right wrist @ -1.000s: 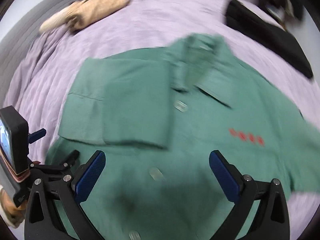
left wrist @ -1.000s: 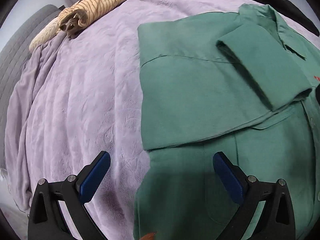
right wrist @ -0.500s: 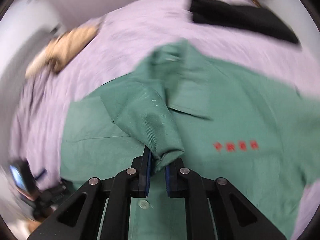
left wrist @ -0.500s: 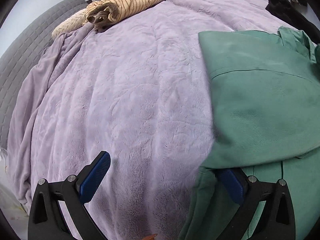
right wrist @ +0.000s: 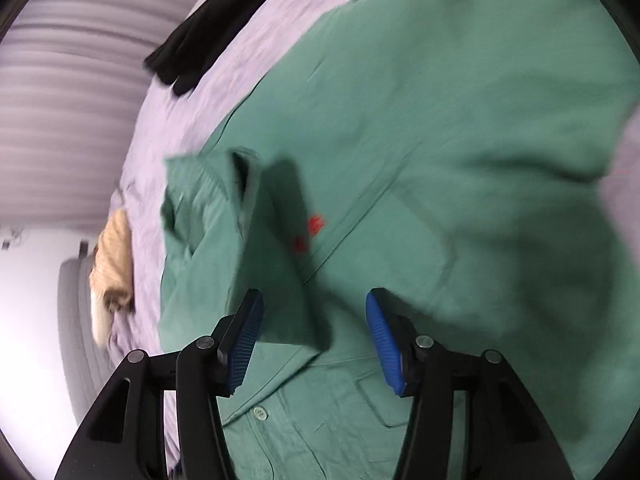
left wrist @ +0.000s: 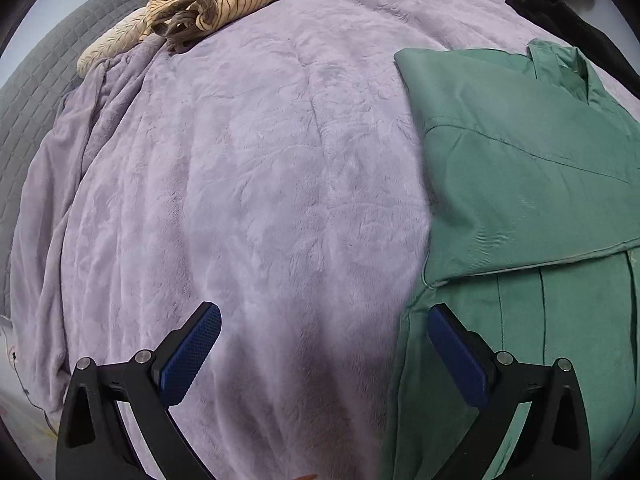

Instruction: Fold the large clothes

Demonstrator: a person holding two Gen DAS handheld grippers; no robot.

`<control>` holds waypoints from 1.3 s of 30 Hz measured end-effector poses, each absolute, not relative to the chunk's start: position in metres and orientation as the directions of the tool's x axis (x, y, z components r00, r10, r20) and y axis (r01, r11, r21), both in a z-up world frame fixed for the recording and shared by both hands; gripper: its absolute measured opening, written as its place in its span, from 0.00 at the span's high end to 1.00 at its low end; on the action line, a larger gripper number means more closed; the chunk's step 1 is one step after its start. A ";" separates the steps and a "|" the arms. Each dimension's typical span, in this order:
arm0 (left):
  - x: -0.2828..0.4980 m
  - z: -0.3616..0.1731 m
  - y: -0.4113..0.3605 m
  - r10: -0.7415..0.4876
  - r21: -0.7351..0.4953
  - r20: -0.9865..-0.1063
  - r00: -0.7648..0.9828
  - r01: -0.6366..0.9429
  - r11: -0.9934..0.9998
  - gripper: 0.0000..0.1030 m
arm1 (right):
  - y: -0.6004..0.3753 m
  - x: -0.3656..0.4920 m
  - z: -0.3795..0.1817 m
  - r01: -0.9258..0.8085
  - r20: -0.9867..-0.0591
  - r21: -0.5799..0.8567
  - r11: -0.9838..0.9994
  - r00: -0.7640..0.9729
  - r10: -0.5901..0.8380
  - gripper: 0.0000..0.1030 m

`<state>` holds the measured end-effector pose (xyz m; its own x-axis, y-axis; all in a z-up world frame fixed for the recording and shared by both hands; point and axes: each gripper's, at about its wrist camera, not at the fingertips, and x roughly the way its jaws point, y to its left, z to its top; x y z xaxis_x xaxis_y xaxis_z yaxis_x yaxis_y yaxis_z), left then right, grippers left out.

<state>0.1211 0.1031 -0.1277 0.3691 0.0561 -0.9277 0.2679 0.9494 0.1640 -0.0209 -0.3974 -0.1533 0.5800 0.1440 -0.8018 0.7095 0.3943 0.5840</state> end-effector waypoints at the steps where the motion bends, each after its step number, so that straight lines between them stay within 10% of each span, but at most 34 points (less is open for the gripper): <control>1: 0.122 -0.120 0.107 0.022 0.127 -0.932 0.362 0.268 0.955 0.00 | -0.399 -0.022 -0.146 0.709 -0.807 0.572 0.413 0.576 0.129 0.44; 14: 0.289 -0.162 0.037 -0.283 -0.218 -0.948 0.146 0.348 0.912 0.02 | -0.173 0.063 -0.207 0.410 -0.568 0.818 0.404 0.465 0.679 0.40; 18: 0.300 -0.172 0.033 -0.270 -0.214 -0.954 0.129 0.335 0.917 0.57 | -0.131 0.093 -0.235 0.434 -0.556 0.822 0.368 0.480 0.678 0.41; 21: 0.303 -0.164 0.044 -0.252 -0.178 -0.953 0.171 0.359 0.916 0.93 | -0.119 0.109 -0.239 0.422 -0.521 0.844 0.330 0.501 0.692 0.97; 35: 0.291 -0.145 0.044 -0.222 -0.124 -0.937 0.271 0.336 0.934 0.93 | -0.099 0.119 -0.223 0.313 -0.645 0.760 0.569 0.265 0.716 0.95; 38: 0.284 -0.124 0.035 -0.245 -0.128 -0.920 0.304 0.359 0.925 0.93 | -0.159 0.099 -0.179 0.275 -0.751 0.652 0.707 0.361 0.553 0.75; 39: 0.280 -0.118 0.029 -0.256 -0.132 -0.915 0.311 0.370 0.920 0.93 | -0.185 0.092 -0.167 0.295 -0.791 0.590 0.752 0.397 0.466 0.55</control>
<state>0.2804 0.0293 -0.1176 0.3105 -0.2561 -0.9154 0.3702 0.9196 -0.1317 0.0918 -0.1854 -0.1671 0.3969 0.4656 -0.7910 0.2947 0.7515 0.5902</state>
